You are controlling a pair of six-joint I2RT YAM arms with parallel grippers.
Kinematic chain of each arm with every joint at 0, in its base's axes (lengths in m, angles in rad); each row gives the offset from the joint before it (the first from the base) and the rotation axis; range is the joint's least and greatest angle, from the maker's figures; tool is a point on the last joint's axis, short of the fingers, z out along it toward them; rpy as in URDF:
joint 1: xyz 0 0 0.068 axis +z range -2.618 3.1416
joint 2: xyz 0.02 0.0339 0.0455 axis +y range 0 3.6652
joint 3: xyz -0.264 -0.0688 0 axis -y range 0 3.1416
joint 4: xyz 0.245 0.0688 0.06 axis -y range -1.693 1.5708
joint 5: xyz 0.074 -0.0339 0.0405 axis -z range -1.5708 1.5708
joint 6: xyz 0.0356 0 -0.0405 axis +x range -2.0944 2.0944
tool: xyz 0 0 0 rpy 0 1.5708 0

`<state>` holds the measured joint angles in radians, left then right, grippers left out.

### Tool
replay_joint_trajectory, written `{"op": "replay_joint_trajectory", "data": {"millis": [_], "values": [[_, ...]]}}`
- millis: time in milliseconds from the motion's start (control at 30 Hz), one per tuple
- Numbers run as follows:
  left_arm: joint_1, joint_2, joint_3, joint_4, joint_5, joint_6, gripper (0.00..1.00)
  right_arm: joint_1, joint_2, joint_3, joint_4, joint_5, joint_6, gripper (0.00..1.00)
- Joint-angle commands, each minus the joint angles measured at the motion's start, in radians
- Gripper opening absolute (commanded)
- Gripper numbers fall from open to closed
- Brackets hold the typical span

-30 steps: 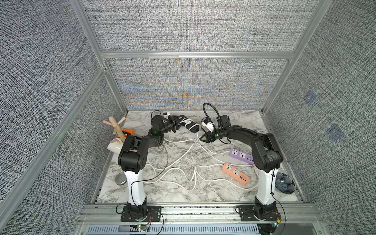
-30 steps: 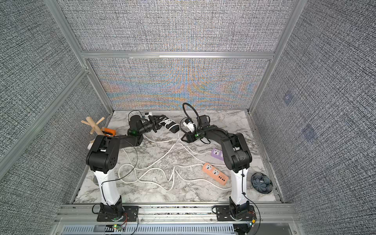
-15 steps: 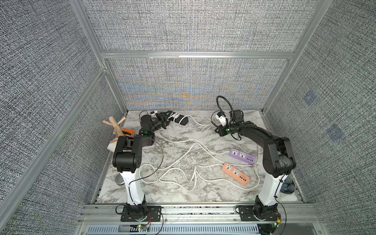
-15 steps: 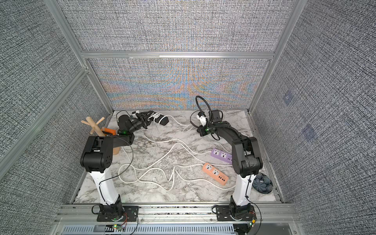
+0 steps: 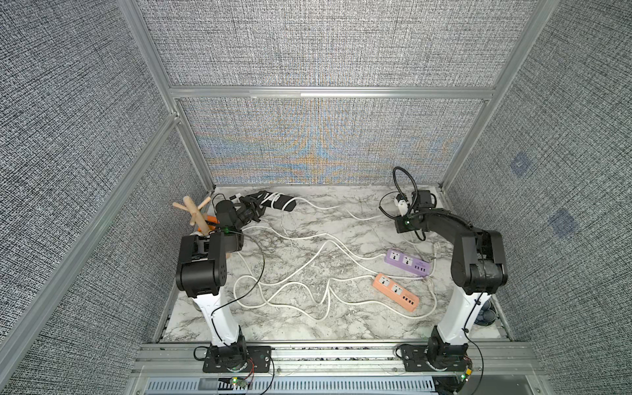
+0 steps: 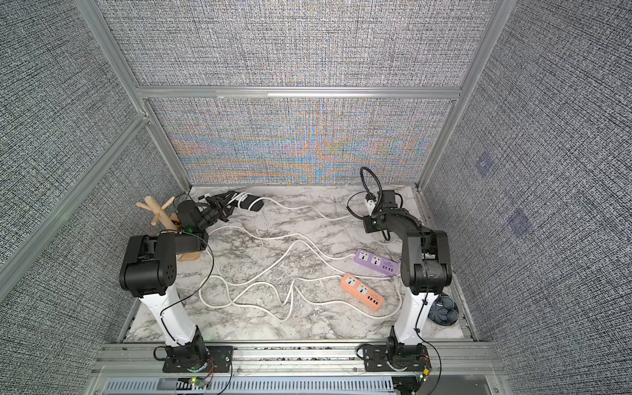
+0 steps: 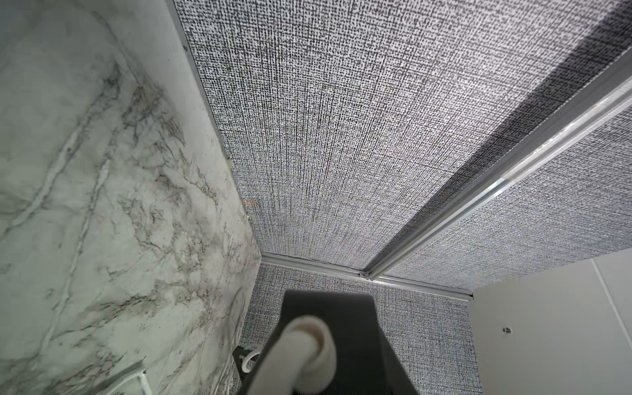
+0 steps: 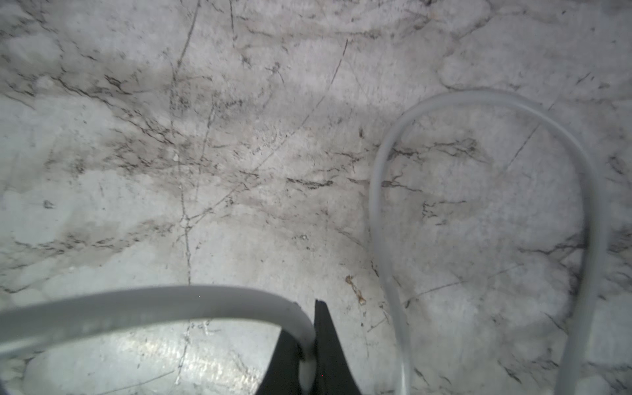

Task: Unwrap the cord wrapped around the power strip
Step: Unwrap the power cord from the power strip.

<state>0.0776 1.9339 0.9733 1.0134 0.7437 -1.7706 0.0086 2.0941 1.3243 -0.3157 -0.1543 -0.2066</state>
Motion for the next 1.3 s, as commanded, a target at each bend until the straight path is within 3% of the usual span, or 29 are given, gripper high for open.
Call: {"op": "replay_joint_trajectory", "data": {"millis": [0, 67, 167, 267, 333, 400, 567, 833, 1067, 1267], "values": [[0.012, -0.012, -0.003, 0.007, 0.014, 0.029, 0.00, 0.001, 0.012, -0.001, 0.025, 0.038, -0.008, 0.00], [0.010, -0.014, -0.005, -0.005, 0.016, 0.042, 0.00, 0.001, 0.017, 0.005, 0.017, 0.005, -0.001, 0.02], [-0.001, -0.035, -0.008, -0.090, 0.032, 0.113, 0.00, 0.003, -0.007, -0.001, 0.012, -0.119, -0.008, 0.17], [-0.008, -0.058, -0.014, -0.156, 0.040, 0.168, 0.00, 0.008, -0.042, -0.001, -0.010, -0.237, -0.028, 0.50], [-0.015, -0.068, -0.013, -0.181, 0.042, 0.192, 0.00, 0.014, -0.074, -0.010, -0.009, -0.288, -0.042, 0.63], [-0.028, -0.070, -0.006, -0.193, 0.053, 0.204, 0.00, 0.024, -0.105, -0.020, 0.004, -0.347, -0.040, 0.69], [-0.066, -0.067, 0.016, -0.203, 0.067, 0.209, 0.00, 0.122, -0.170, -0.015, 0.047, -0.520, -0.022, 0.72], [-0.129, -0.049, 0.060, -0.196, 0.074, 0.199, 0.00, 0.346, -0.087, 0.145, 0.095, -0.576, 0.000, 0.72], [-0.147, -0.049, 0.055, -0.168, 0.078, 0.177, 0.00, 0.420, 0.029, 0.244, 0.164, -0.572, 0.080, 0.71], [-0.152, -0.037, 0.045, -0.131, 0.072, 0.156, 0.00, 0.447, 0.071, 0.269, 0.178, -0.620, 0.106, 0.60]]}}
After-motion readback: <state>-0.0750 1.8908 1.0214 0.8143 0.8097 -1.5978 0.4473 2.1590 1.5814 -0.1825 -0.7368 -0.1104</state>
